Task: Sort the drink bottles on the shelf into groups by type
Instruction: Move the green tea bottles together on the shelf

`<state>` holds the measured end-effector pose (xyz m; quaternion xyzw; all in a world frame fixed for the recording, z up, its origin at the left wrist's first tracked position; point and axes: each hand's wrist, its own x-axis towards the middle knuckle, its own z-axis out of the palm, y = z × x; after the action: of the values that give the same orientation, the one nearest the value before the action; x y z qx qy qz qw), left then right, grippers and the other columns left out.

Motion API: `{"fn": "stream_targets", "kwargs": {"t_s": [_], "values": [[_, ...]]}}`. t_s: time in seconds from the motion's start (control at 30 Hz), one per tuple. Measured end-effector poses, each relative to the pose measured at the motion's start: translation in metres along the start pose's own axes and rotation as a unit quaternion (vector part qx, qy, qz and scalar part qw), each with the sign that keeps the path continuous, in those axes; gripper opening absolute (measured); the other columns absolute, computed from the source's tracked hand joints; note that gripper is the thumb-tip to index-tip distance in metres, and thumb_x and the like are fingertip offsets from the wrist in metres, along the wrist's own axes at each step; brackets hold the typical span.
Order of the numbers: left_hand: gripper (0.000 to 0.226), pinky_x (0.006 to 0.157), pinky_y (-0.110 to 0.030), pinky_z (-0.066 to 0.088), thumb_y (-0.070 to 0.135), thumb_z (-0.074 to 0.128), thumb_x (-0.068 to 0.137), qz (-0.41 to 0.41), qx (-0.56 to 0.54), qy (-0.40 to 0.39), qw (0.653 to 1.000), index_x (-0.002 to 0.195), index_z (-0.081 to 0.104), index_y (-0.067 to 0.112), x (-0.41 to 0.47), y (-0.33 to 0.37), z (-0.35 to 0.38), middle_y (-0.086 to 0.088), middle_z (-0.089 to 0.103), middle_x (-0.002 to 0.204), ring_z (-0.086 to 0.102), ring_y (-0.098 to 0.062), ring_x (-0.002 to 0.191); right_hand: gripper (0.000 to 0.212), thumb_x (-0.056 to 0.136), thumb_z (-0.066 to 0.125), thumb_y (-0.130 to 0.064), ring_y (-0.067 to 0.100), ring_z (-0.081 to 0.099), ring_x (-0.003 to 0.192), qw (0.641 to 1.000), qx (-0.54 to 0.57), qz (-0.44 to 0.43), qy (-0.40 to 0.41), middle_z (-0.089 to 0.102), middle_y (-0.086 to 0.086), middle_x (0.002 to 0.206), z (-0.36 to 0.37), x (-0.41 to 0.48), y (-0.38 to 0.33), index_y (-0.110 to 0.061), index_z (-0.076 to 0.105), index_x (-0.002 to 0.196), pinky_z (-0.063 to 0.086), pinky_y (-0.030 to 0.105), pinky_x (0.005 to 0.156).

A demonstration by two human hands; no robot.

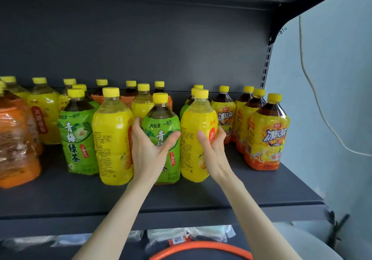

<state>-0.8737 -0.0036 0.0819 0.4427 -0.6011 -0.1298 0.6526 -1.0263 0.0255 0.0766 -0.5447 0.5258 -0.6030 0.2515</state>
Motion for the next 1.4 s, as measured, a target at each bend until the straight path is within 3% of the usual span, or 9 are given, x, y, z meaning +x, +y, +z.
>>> {"fn": "stream_targets", "kwargs": {"t_s": [0.23, 0.43, 0.67, 0.8, 0.9, 1.1, 1.2, 1.27, 1.4], "values": [[0.089, 0.09, -0.021, 0.034, 0.063, 0.057, 0.075, 0.02, 0.042, 0.046, 0.998, 0.143, 0.026, 0.015, -0.003, -0.004, -0.021, -0.006, 0.04, 0.14, 0.04, -0.017, 0.127, 0.104, 0.064, 0.035, -0.081, 0.014, 0.024, 0.124, 0.997, -0.074, -0.005, 0.019, 0.027, -0.006, 0.127, 0.029, -0.004, -0.009, -0.015, 0.022, 0.143, 0.027, 0.042, 0.112], [0.101, 0.085, -0.026, 0.037, 0.065, 0.071, 0.061, -0.03, 0.059, 0.083, 0.994, 0.138, 0.033, 0.011, -0.002, 0.0, -0.025, -0.008, 0.043, 0.13, 0.046, -0.022, 0.119, 0.086, 0.088, 0.039, -0.067, 0.018, 0.004, 0.144, 0.988, -0.154, -0.017, 0.028, 0.006, 0.002, 0.157, 0.039, 0.001, -0.01, -0.011, 0.015, 0.148, 0.011, 0.043, 0.117], [0.096, 0.085, -0.024, 0.037, 0.056, 0.072, 0.065, -0.025, 0.041, 0.092, 0.995, 0.138, 0.031, 0.009, -0.005, -0.002, -0.027, -0.008, 0.043, 0.132, 0.044, -0.02, 0.121, 0.077, 0.093, 0.032, -0.061, 0.018, -0.014, 0.147, 0.976, -0.215, -0.019, -0.001, -0.015, -0.003, 0.16, 0.05, 0.011, -0.009, -0.015, 0.012, 0.151, -0.004, 0.047, 0.116], [0.095, 0.088, -0.026, 0.04, 0.058, 0.072, 0.064, -0.026, 0.025, 0.093, 0.995, 0.137, 0.032, 0.012, -0.001, -0.005, -0.027, -0.005, 0.048, 0.132, 0.048, -0.021, 0.12, 0.076, 0.086, 0.033, -0.066, 0.02, -0.002, 0.148, 0.986, -0.159, -0.042, 0.037, -0.004, -0.003, 0.161, 0.033, 0.015, -0.007, -0.025, 0.023, 0.15, 0.001, 0.048, 0.116], [0.094, 0.087, -0.025, 0.041, 0.058, 0.072, 0.065, -0.027, 0.028, 0.102, 0.994, 0.137, 0.032, 0.013, 0.0, -0.006, -0.023, -0.005, 0.048, 0.132, 0.048, -0.021, 0.12, 0.08, 0.091, 0.047, -0.057, 0.02, 0.002, 0.148, 0.993, -0.09, -0.034, 0.065, 0.002, 0.001, 0.162, 0.019, 0.038, -0.007, -0.022, 0.009, 0.153, 0.006, 0.048, 0.119], [0.095, 0.087, -0.025, 0.041, 0.062, 0.07, 0.066, -0.02, 0.038, 0.113, 0.993, 0.138, 0.031, 0.014, -0.001, -0.01, -0.019, -0.005, 0.046, 0.134, 0.047, -0.02, 0.121, 0.097, 0.089, 0.056, -0.052, 0.02, 0.019, 0.146, 0.996, 0.065, 0.059, 0.001, 0.012, 0.001, 0.16, 0.011, 0.068, 0.001, -0.022, -0.012, 0.151, 0.019, 0.042, 0.119], [0.094, 0.088, -0.023, 0.04, 0.06, 0.071, 0.067, -0.019, 0.038, 0.116, 0.992, 0.139, 0.032, 0.014, -0.002, -0.011, -0.019, -0.004, 0.046, 0.134, 0.047, -0.019, 0.122, 0.105, 0.065, 0.061, -0.078, 0.023, 0.044, 0.133, 0.996, 0.039, 0.078, 0.02, 0.043, 0.004, 0.147, 0.007, 0.075, 0.011, -0.021, 0.026, 0.146, 0.036, 0.049, 0.11], [0.093, 0.088, -0.023, 0.04, 0.058, 0.072, 0.068, -0.017, 0.04, 0.117, 0.992, 0.139, 0.032, 0.014, -0.002, -0.01, -0.019, -0.005, 0.046, 0.134, 0.046, -0.019, 0.122, 0.088, 0.056, 0.057, -0.083, 0.022, 0.057, 0.115, 0.998, -0.006, 0.064, 0.028, 0.059, 0.002, 0.126, 0.003, 0.08, 0.018, -0.025, 0.048, 0.121, 0.046, 0.05, 0.101], [0.092, 0.088, -0.023, 0.038, 0.056, 0.071, 0.068, -0.016, 0.048, 0.116, 0.992, 0.14, 0.032, 0.013, -0.002, -0.009, -0.02, -0.006, 0.046, 0.135, 0.045, -0.02, 0.123, 0.063, 0.062, 0.055, -0.079, 0.023, 0.06, 0.101, 0.995, -0.07, 0.024, 0.068, 0.06, 0.004, 0.109, -0.004, 0.079, 0.02, -0.027, 0.049, 0.097, 0.048, 0.051, 0.093]]}}
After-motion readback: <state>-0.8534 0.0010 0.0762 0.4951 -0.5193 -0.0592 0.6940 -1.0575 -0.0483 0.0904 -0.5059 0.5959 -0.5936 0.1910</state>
